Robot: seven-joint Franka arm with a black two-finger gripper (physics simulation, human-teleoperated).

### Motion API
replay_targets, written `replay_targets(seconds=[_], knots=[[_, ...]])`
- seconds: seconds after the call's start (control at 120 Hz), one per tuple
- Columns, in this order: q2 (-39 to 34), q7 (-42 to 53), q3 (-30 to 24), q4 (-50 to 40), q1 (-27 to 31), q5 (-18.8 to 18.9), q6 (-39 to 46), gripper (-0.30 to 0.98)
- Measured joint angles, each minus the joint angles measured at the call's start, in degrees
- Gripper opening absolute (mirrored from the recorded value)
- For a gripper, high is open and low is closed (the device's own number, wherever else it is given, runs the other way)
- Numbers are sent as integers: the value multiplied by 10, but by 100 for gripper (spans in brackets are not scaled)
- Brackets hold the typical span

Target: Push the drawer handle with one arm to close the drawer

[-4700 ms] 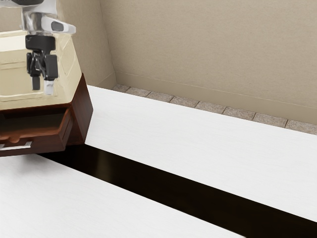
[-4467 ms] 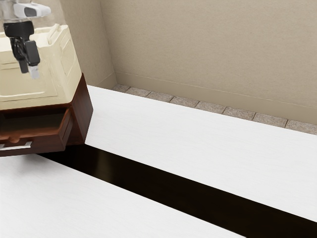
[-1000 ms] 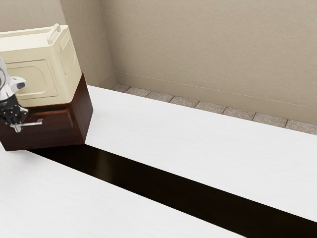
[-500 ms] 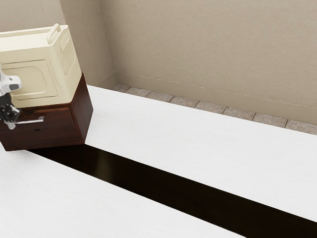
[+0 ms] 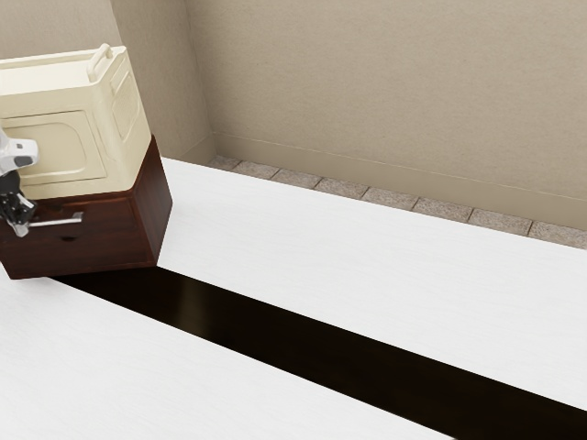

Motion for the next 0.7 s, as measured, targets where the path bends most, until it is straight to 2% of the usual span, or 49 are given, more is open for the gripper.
replay_targets(seconds=[0.092,0.242,0.3,0.308,0.375,0.442,0.5,0.542,0.617,0.7], knots=[[6,20,-1,7,-1,1,-3,-10],[14,25,-7,13,-21,26,-13,-8],[8,19,-7,13,-34,23,-14,-15],[6,15,-8,13,-35,22,-14,-12],[-50,-15,-33,-22,-54,0,-8,-10],[-169,-45,-94,-63,-65,-11,-28,-6],[-292,-66,-135,-58,-78,-28,-98,8],[-344,-75,-146,-6,-78,-40,-181,17],[-378,-87,-152,59,-82,-69,-329,32],[-384,-87,-161,104,-109,-104,-443,44]])
